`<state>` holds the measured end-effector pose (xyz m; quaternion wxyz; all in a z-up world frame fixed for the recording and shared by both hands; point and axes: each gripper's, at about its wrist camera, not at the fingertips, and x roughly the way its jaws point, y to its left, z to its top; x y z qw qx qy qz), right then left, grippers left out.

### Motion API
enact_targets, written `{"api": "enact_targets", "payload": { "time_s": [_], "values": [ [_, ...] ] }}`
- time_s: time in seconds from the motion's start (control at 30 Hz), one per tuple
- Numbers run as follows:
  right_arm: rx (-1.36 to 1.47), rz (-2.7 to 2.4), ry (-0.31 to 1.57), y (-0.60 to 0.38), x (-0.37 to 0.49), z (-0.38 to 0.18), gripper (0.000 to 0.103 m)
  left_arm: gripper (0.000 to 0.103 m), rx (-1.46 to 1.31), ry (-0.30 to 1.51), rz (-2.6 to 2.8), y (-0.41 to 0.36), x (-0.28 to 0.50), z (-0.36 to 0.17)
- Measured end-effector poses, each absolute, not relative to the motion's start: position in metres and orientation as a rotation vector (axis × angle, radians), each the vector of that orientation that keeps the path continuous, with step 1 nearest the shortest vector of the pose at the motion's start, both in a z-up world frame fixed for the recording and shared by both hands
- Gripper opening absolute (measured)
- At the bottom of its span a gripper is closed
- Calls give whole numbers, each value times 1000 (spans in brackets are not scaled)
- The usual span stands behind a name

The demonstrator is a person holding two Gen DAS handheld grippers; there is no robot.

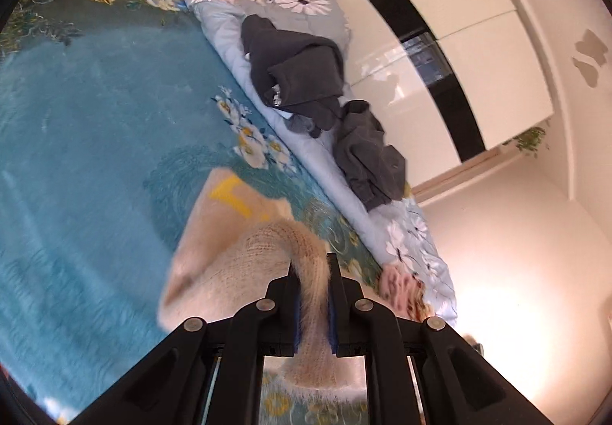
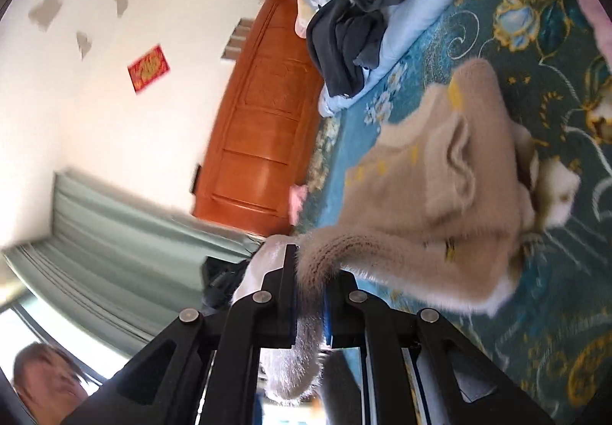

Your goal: Fold clothes

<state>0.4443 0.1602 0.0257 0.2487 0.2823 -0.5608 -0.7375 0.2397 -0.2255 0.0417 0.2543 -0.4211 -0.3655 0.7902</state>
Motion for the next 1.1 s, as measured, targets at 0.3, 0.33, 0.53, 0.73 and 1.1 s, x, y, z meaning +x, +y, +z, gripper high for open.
{"api": "enact_targets", "payload": {
  "time_s": [0.3, 0.33, 0.53, 0.73, 1.1],
  "values": [
    [796, -1959, -1744, 191, 405, -15, 18, 15, -1258, -1086, 2136, -204, 187, -7],
    [799, -1962, -1755, 194, 401, -17, 19, 18, -1265, -1099, 2132, -202, 182, -11],
    [854, -2051, -1681, 200, 390, -11, 24, 46, -1256, -1151, 2116, -194, 170, -22],
    [817, -2051, -1701, 203, 388, -17, 38, 57, -1203, -1070, 2144, -189, 173, -1],
    [752, -2184, -1676, 218, 403, 4, 51, 62, -1224, -1020, 2327, -220, 193, 8]
  ]
}}
